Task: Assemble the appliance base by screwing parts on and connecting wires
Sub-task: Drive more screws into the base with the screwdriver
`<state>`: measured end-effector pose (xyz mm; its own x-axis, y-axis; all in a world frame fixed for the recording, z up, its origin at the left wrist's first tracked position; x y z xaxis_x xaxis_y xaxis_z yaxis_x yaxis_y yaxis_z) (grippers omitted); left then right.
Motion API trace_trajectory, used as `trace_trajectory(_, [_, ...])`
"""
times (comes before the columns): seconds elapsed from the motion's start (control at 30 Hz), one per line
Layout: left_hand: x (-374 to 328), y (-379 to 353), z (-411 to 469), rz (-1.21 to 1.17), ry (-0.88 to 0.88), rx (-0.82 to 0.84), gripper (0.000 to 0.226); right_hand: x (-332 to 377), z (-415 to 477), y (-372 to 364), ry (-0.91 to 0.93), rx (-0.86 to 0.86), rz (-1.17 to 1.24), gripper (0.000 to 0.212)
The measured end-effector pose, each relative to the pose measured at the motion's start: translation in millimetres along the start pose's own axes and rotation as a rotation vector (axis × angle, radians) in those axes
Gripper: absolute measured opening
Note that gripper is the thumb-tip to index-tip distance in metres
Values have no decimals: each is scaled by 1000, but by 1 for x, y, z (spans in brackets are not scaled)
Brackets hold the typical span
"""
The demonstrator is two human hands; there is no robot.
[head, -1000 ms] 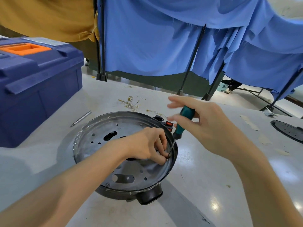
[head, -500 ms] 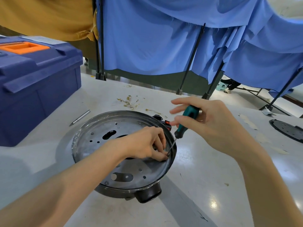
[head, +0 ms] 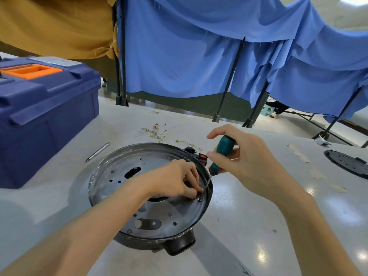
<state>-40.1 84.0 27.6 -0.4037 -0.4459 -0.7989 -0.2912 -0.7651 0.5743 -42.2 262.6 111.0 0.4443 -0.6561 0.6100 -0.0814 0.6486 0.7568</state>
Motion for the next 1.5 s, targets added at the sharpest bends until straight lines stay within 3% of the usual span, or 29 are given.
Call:
trace_trajectory(0.2, [-1,7,4,94,-74,32,16,-11,5,19,-100,-238,248,20])
trace_trajectory(0.4, [0,18,3,76,-77,-106,17,-46,24,25,-287,-472,455,27])
trace_trajectory(0.47, [3,23,2,123,-77,-187,19,-62,34,16,-420,-448,482,36])
trace_trajectory(0.57, [8,32,2,229,-78,-310,22,-85,46,-7,-600,-275,482,45])
trace_trajectory(0.73, [23,59,-1,471,-21,-476,25,-113,56,-60,-674,-63,306,44])
trace_trajectory(0.9, [36,84,-7,527,55,-539,24,-119,63,-88,-633,-37,-198,40])
trace_trajectory(1.07, [39,86,-6,520,50,-574,23,-109,68,-86,-581,-48,-386,44])
trace_trajectory(1.2, [40,101,-8,497,82,-626,22,-81,72,-69,-443,-218,-205,40])
trace_trajectory(1.37, [52,135,-28,529,260,-677,24,-33,81,-75,-190,62,-3,32])
trace_trajectory(1.5, [76,146,-53,530,424,-697,21,-20,84,-98,-125,178,-144,35])
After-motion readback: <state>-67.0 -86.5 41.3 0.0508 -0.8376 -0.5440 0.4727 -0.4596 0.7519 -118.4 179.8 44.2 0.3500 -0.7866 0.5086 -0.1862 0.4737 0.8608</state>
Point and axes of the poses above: each hand's wrist, its own z-axis towards the middle knuckle, its own y-axis out of the back of the hand, x = y × z, the point moved 1 cm from there along z, towards the middle knuckle, and after that the axes turned 15 degrees about -y, right-handed, at the moved point
